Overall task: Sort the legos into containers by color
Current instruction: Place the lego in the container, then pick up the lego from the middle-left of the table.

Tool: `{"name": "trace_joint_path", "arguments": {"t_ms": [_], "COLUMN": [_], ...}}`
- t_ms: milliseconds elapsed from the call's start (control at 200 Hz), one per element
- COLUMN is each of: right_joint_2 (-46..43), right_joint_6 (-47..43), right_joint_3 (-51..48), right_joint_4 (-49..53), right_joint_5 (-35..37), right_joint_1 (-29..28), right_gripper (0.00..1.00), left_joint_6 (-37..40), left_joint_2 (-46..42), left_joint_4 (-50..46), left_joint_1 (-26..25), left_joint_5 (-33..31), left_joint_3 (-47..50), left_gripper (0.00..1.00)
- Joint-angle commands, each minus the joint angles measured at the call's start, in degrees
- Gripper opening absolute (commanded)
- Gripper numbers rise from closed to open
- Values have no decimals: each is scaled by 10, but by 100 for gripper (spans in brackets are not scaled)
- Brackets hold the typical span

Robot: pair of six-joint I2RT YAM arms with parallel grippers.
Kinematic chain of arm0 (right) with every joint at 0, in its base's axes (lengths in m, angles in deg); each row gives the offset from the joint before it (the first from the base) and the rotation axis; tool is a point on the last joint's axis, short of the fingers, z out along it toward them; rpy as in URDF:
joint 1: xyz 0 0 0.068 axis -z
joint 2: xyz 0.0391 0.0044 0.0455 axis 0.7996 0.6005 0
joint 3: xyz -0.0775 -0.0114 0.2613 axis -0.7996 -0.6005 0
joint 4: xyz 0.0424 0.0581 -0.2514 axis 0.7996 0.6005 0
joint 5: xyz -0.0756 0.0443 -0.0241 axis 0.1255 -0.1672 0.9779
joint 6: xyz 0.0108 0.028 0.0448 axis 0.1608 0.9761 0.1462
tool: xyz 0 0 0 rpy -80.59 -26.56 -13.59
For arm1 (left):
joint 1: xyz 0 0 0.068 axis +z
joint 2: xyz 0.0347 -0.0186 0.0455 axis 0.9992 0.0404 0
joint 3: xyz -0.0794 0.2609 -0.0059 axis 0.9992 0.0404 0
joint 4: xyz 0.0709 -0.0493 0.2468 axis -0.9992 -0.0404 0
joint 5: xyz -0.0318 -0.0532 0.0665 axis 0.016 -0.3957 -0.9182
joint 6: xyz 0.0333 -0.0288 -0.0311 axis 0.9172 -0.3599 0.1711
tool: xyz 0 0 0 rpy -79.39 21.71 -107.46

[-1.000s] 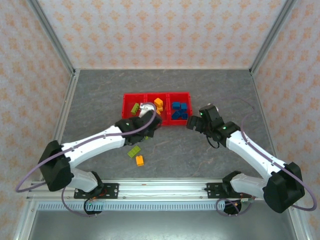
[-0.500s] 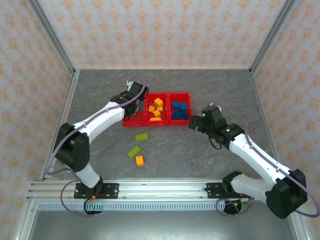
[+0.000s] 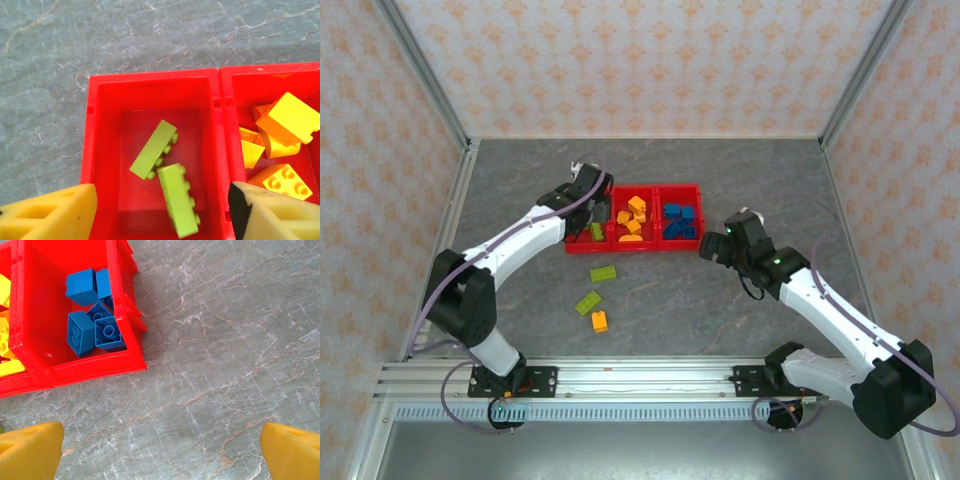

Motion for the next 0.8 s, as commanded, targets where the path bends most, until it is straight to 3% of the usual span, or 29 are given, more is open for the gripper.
{"name": "trace_joint_path", "arguments": {"t_ms": [0,110,345,551,656,796], "right_joint_2": [5,9,23,25,16,5], "right_joint_6": [-4,-2,2,1,3,10], "right_joint_3": [-6,-8,-9,-4,-6,-18], "right_joint_4": [-1,-6,-22,-18,-12,-20], "right_joint_5": [9,7,-11,-19,-16,-20], "right_joint_1": [3,3,3,3,3,3], "right_gripper": [100,100,100,100,100,100], "left_joint_6": [-7,-22,-150,-256,-368,-519], "left_joint_2": [-46,-95,-163,-187,-208,-224], "left_joint_4": [-37,-58,-58,-89,-143,-148], "left_joint_1": [-6,-31,-108,-185,-269,-392], "left_joint_5": [4,19,44,32,-2,-28], "left_joint_3": [19,67,231,281,271,282], "left_gripper": [76,80,81,80,78,77]}}
